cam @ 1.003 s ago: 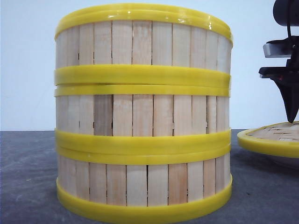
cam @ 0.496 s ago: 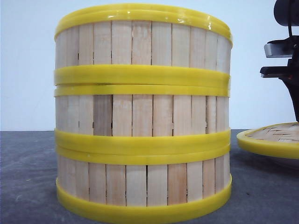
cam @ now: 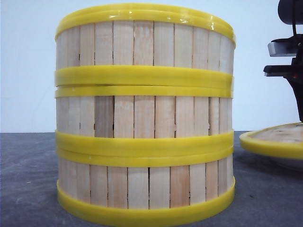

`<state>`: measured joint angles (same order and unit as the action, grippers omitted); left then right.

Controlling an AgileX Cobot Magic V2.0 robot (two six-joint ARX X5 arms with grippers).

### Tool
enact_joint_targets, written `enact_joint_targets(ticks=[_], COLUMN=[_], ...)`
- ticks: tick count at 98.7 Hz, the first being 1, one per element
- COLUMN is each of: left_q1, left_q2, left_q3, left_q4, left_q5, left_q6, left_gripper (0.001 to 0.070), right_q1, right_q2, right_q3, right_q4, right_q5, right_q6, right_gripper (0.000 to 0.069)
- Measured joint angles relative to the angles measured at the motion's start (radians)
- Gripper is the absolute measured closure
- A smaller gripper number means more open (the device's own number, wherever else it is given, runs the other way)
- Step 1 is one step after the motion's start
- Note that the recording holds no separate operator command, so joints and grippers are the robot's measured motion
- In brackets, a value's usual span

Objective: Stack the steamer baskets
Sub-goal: 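Lift the lid with the right gripper and lower it onto the stack top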

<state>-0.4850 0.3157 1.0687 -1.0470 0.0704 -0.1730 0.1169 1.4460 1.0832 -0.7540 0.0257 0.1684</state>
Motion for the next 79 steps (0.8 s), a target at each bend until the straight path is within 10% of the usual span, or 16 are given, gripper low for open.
enact_joint_targets(ticks=[79], left_q1=[0.0], left_q2=[0.0], left_q3=[0.0], left_q4=[0.0], left_q5=[0.0], left_q6=[0.0], left_gripper=[0.047], right_q1=[0.122], right_q2=[-0.14], right_q3=[0.613], right_q4=[-0.292], right_q5=[-0.192], right_q6=[-0.067], right_gripper=[0.0636])
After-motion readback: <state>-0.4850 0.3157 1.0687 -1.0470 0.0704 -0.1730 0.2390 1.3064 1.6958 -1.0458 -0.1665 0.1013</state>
